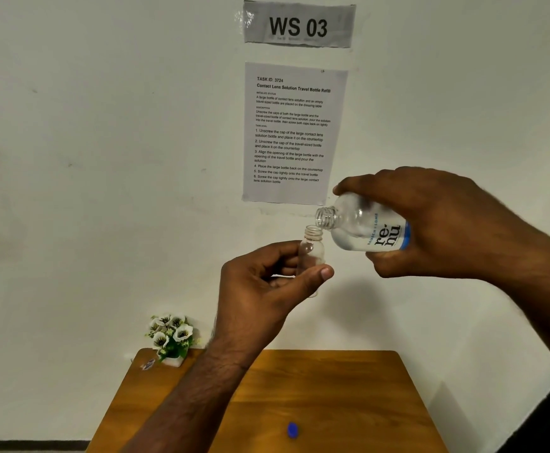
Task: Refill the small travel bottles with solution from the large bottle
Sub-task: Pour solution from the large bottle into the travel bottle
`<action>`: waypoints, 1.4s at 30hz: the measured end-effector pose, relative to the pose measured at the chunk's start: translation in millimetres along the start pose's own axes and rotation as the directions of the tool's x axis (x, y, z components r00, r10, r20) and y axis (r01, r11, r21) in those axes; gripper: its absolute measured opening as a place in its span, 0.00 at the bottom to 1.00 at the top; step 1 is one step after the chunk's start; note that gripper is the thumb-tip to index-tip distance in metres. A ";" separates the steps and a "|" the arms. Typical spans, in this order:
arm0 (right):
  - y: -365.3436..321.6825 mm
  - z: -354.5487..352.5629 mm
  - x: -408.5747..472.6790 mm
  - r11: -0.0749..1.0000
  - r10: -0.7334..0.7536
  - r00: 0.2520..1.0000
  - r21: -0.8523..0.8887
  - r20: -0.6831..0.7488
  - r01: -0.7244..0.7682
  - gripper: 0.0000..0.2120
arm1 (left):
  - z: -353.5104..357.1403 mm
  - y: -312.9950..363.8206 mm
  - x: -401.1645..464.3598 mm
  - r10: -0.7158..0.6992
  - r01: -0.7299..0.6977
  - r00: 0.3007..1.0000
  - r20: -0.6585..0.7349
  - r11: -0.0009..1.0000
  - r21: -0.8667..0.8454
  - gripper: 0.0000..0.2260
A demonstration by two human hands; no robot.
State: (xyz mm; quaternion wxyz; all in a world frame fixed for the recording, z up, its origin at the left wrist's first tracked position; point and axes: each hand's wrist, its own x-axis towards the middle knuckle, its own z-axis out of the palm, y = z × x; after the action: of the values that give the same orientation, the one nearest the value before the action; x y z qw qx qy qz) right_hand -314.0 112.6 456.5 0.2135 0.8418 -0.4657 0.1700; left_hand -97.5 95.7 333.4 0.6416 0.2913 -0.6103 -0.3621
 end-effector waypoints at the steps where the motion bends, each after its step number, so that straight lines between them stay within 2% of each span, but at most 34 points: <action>1: 0.0 0.0 0.2 1.000 -0.001 1.000 0.002 0.002 0.001 0.39 | 0.0 -0.4 0.1 0.000 0.000 1.000 0.001 1.000 -0.002 0.17; 23: -0.9 -4.2 0.6 1.000 -0.007 1.000 -0.013 0.020 0.007 0.39 | -0.9 -2.2 -1.2 0.015 -0.015 1.000 0.003 1.000 0.000 0.13; 42: 2.5 -3.0 3.2 0.999 -0.030 0.999 -0.033 0.026 0.031 0.39 | 0.5 -0.5 -1.6 0.018 -0.018 1.000 -0.002 1.000 -0.005 0.16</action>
State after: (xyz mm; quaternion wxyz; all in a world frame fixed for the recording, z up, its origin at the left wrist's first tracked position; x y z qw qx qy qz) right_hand -314.8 110.7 461.0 0.2240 0.8473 -0.4583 0.1480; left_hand -98.0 96.7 332.1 0.6459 0.2848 -0.6114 -0.3576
